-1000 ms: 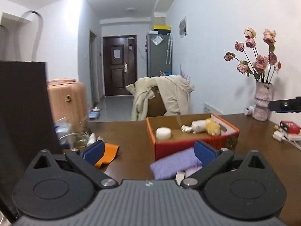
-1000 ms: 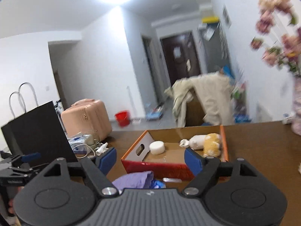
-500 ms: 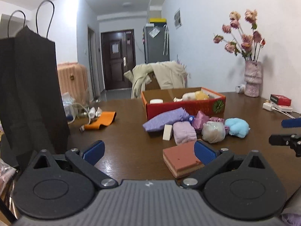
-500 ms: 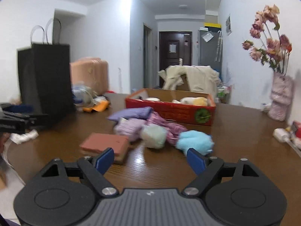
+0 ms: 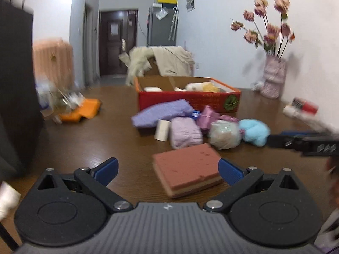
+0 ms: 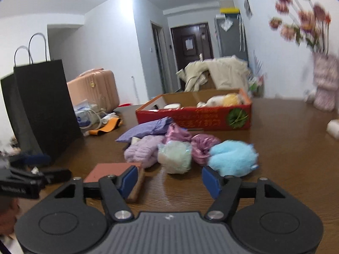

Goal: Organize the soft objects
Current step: 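Grasp the pink brick sponge with both tools together, then carry the pink brick sponge into the box and open both tools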

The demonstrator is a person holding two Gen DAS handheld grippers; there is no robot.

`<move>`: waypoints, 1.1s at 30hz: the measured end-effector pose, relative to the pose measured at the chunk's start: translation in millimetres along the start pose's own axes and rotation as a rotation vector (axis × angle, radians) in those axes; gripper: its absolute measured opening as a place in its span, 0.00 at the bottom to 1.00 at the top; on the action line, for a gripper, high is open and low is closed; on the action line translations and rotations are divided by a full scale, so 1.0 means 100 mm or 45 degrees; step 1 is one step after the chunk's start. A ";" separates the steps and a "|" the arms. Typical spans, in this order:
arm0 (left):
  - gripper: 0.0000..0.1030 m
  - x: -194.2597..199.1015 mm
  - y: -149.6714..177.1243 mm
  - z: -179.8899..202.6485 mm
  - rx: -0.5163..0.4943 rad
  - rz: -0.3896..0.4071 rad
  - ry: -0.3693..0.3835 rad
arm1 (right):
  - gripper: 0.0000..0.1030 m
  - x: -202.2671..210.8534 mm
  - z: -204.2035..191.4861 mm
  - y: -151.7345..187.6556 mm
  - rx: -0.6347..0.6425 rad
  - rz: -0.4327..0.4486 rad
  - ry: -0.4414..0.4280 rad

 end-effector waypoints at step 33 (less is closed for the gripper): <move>0.26 -0.69 -1.05 -0.06 0.352 0.110 0.367 | 0.28 -0.77 0.22 -0.94 -0.183 0.039 -0.286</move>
Point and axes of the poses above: each gripper's, at about its wrist camera, not at the fingertips, and x roughly against the way its jaws point, z to its right, y to its underside, the point moved 3 cm from there along -x, roughly the way its jaws point, and after that the axes turned 2 degrees about -z, right-handed, at the moved point
